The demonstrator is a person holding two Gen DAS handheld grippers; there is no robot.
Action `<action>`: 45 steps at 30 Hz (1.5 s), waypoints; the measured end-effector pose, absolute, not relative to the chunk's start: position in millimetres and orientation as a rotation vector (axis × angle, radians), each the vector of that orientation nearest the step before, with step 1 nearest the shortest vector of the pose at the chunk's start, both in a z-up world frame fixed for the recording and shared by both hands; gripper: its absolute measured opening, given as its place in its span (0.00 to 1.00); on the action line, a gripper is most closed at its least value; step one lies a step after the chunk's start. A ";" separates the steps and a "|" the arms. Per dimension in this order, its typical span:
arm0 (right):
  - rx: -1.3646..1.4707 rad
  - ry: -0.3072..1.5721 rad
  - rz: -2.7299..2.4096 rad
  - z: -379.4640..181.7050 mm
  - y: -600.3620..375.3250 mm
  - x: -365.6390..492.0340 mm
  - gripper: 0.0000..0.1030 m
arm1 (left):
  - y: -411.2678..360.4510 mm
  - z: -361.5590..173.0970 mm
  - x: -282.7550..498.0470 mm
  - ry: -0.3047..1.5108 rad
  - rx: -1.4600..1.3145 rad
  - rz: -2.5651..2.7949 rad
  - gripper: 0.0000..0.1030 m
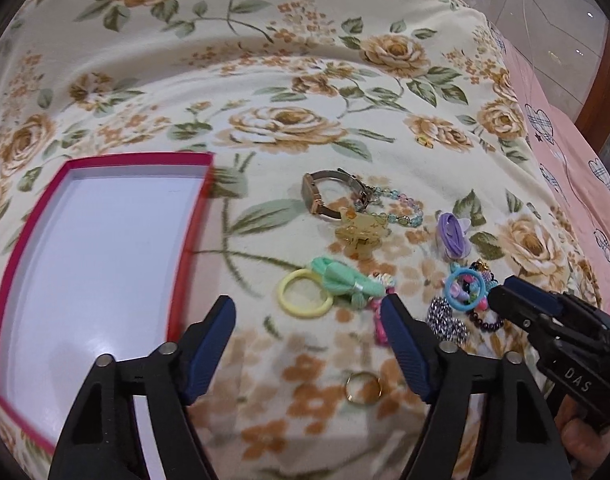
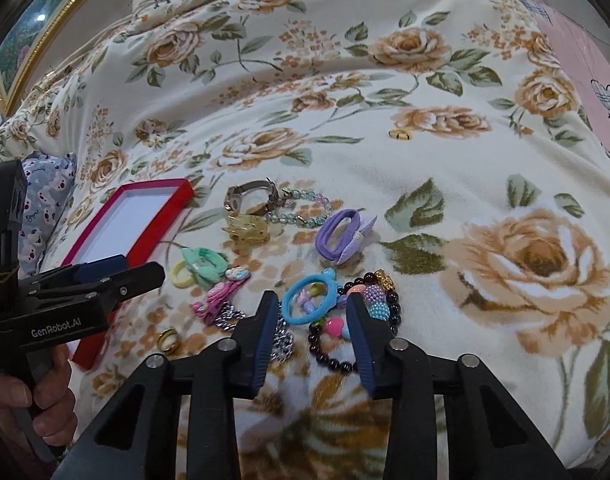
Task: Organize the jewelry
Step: 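Grasp the green hair tie with the left tool while the right tool grasps the blue hair tie, then carry both held hair ties over the red-rimmed white box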
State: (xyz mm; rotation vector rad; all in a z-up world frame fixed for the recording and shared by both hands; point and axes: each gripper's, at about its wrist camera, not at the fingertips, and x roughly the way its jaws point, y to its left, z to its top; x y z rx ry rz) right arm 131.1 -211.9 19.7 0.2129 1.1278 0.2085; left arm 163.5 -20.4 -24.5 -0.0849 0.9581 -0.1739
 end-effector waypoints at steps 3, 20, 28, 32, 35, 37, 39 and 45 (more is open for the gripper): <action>0.218 1.149 0.207 12.4 -212.2 135.7 0.32 | -23.2 -32.4 180.3 0.984 -0.097 -0.197 0.60; 0.235 1.168 0.223 8.3 -211.7 141.2 0.03 | -28.3 -46.8 200.3 0.999 -0.152 -0.301 0.00; 0.228 1.144 0.250 20.7 -199.6 141.7 0.03 | -8.2 -32.9 178.0 0.956 -0.196 -0.291 0.00; 0.225 1.143 0.254 21.9 -199.3 139.3 0.03 | -5.0 -37.1 185.1 1.000 -0.232 -0.294 0.10; 0.230 1.146 0.252 21.4 -201.0 138.7 0.03 | -9.6 -37.2 194.9 1.002 -0.222 -0.283 0.44; 0.233 1.148 0.246 20.3 -204.4 139.8 0.03 | -17.2 -38.3 201.3 0.995 -0.184 -0.266 0.44; 0.241 1.151 0.239 18.6 -208.1 141.6 0.03 | -24.0 -42.5 206.6 1.002 -0.169 -0.265 0.43; 0.254 1.160 0.234 13.5 -213.8 143.9 0.03 | -37.2 -54.2 217.9 1.008 -0.108 -0.265 0.12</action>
